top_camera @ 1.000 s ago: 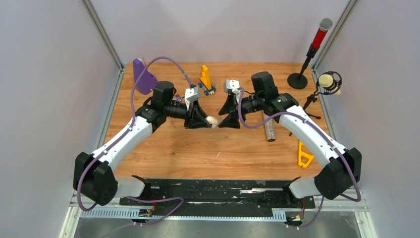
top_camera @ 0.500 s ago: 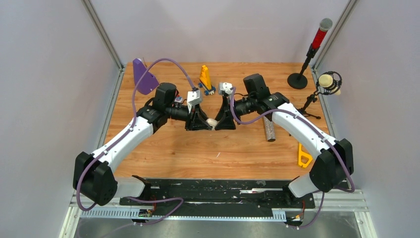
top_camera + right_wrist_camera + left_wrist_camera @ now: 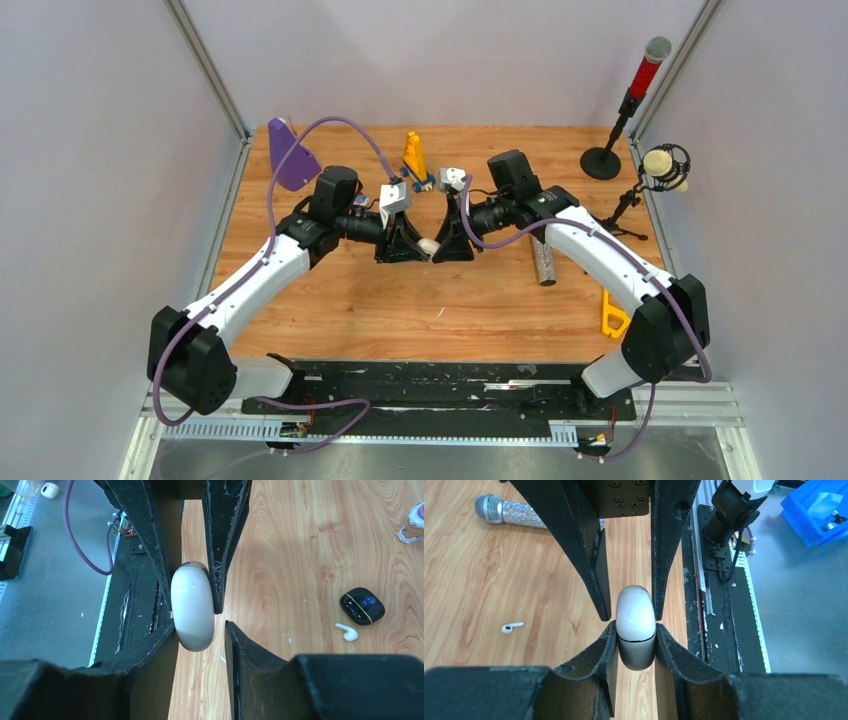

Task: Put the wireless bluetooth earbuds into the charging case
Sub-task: Pick up the charging case at the center of the board.

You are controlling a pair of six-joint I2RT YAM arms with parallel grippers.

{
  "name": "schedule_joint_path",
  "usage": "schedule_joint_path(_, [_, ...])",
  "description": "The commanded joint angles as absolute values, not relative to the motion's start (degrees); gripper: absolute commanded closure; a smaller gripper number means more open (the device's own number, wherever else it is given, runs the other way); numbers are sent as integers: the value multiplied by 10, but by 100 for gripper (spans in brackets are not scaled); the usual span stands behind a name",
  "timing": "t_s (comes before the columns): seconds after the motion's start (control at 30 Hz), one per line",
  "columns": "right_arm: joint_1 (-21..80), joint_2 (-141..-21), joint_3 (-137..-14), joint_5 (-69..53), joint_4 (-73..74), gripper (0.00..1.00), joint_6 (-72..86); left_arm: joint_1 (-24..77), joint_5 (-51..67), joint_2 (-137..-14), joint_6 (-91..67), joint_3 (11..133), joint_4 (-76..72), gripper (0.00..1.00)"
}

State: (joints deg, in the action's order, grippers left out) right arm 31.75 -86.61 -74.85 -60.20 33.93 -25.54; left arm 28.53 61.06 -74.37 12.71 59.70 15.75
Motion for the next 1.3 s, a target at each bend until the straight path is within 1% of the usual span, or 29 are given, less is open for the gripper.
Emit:
schedule_joint_path(0.0, [321, -866, -762, -628, 332, 64, -255, 290, 614, -725, 147, 620, 164, 81])
schedule_joint_path(0.07, [321, -866, -764, -633, 333, 78, -256, 290, 614, -726, 152, 620, 167, 81])
schedule_joint_path(0.17, [322, -862, -766, -642, 337, 82, -259, 292, 614, -726, 156, 620, 172, 80])
schedule_joint_path(0.23, [321, -858, -765, -645, 337, 88, -263, 292, 613, -726, 159, 620, 174, 80])
schedule_joint_path(0.33, [321, -850, -762, -653, 337, 91, -270, 293, 612, -727, 160, 619, 175, 77])
schedule_joint_path(0.4, [321, -847, -760, -659, 337, 91, -273, 293, 610, -727, 157, 620, 173, 70])
schedule_joint_path(0.43, [321, -845, -760, -658, 337, 92, -275, 293, 610, -727, 156, 620, 171, 63])
schedule_joint_path(0.47, [321, -845, -760, -658, 337, 92, -276, 293, 608, -727, 152, 620, 168, 58])
schedule_joint_path(0.5, [321, -844, -760, -657, 337, 92, -278, 293, 607, -727, 149, 620, 164, 46])
schedule_joint_path(0.53, [321, -842, -759, -656, 337, 92, -279, 293, 604, -727, 145, 621, 163, 40])
schedule_joint_path(0.57, [321, -840, -758, -656, 337, 93, -280, 293, 602, -727, 145, 621, 163, 32])
schedule_joint_path(0.6, [321, -838, -758, -654, 336, 93, -281, 293, 599, -727, 144, 621, 162, 28])
schedule_joint_path(0.73, [321, -828, -759, -650, 334, 94, -281, 292, 597, -725, 140, 621, 161, 20])
schedule_joint_path(0.87, [321, -818, -760, -640, 312, 94, -256, 284, 600, -725, 107, 615, 127, 16])
schedule_joint_path(0.97, [320, -811, -743, -629, 268, 95, -216, 272, 618, -729, 51, 607, 85, 17])
schedule_joint_path(1.17, [321, -795, -688, -590, 133, 96, -117, 266, 638, -734, 5, 598, 38, 24])
schedule_joint_path(1.27, [321, -790, -674, -581, 96, 96, -90, 266, 642, -734, -12, 594, 25, 25])
